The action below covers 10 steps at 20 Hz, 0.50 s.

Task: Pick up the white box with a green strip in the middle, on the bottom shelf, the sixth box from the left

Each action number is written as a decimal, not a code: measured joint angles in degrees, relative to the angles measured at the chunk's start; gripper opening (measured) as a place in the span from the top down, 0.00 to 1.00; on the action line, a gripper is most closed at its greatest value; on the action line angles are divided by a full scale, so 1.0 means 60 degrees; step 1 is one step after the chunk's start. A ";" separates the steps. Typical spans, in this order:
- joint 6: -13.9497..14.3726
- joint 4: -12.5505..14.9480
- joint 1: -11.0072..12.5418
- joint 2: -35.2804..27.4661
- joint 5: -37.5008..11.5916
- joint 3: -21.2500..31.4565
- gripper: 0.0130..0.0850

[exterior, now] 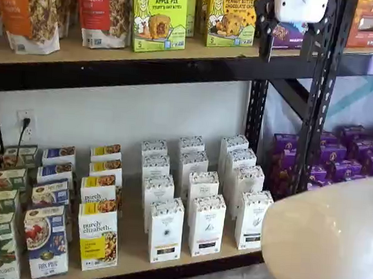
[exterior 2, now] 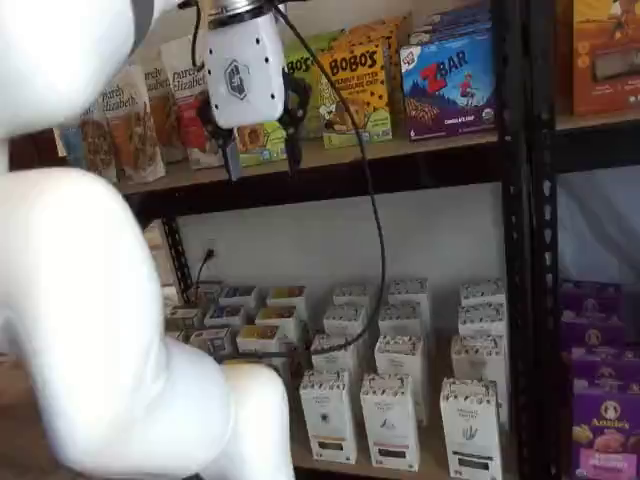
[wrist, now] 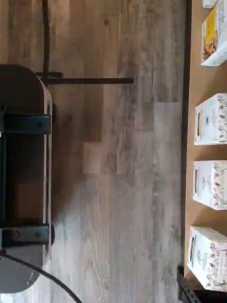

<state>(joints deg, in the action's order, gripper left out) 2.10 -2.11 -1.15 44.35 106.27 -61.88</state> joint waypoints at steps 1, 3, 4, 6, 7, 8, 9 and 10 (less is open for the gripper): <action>0.0101 0.0233 -0.0168 0.0043 -0.0075 0.0042 0.00; 0.0265 0.0639 -0.0444 0.0166 -0.0303 0.0155 0.00; 0.0273 0.0663 -0.0448 0.0190 -0.0361 0.0177 0.00; 0.0285 0.0698 -0.0458 0.0201 -0.0423 0.0198 0.00; 0.0313 0.0749 -0.0498 0.0201 -0.0444 0.0212 0.00; 0.0339 0.0800 -0.0536 0.0197 -0.0463 0.0230 0.00; 0.0353 0.0830 -0.0553 0.0204 -0.0515 0.0271 0.00; 0.0380 0.0902 -0.0588 0.0234 -0.0617 0.0348 0.00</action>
<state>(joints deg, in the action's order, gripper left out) 4.37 3.30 -4.68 45.76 102.57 -59.79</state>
